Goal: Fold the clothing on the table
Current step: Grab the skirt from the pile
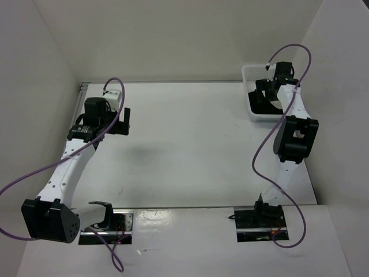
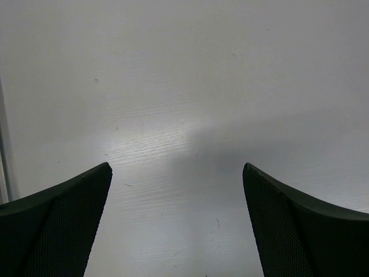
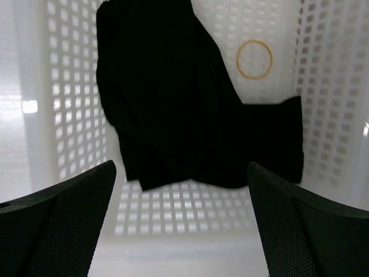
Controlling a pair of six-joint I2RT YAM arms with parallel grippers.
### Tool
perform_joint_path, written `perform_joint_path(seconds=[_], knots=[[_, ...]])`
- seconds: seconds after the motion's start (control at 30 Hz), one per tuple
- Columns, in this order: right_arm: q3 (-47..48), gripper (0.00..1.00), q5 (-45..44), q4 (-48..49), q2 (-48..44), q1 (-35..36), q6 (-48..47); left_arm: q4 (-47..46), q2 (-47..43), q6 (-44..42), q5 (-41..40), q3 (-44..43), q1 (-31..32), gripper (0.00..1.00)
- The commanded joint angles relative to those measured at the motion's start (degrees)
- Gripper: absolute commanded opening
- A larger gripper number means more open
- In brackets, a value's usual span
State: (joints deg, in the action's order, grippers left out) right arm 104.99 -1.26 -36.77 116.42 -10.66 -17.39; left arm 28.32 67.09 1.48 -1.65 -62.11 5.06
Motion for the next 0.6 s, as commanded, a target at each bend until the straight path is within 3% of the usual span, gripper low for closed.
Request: perform_joint_path(seconds=[0.0,0.13,0.43,0.5,0.57], knots=[[6.71,0.98,0.55,0.56,6.61,-0.16,1.13,-2.48,0.15,-0.51,1.74,-0.30,-0.23,1.00],[12.60,0.98,0.03,-0.67,13.38,-0.16,1.13,-1.43,2.34,-0.51,1.21,-0.99,-0.23,1.00],[10.86,0.98,-0.68,0.39,18.84,-0.68,0.60,-0.89,4.45,-0.51,-0.72,-2.05,-0.23,1.00],[10.85,0.86,-1.38,-0.13,20.50,-0.68,0.60,-0.89,4.45,-0.51,-0.72,-2.05,-0.23,1.00],[10.85,0.65,-2.16,-0.14,21.12,-0.68,0.60,-0.89,4.45,-0.51,-0.72,-2.05,-0.23,1.00]])
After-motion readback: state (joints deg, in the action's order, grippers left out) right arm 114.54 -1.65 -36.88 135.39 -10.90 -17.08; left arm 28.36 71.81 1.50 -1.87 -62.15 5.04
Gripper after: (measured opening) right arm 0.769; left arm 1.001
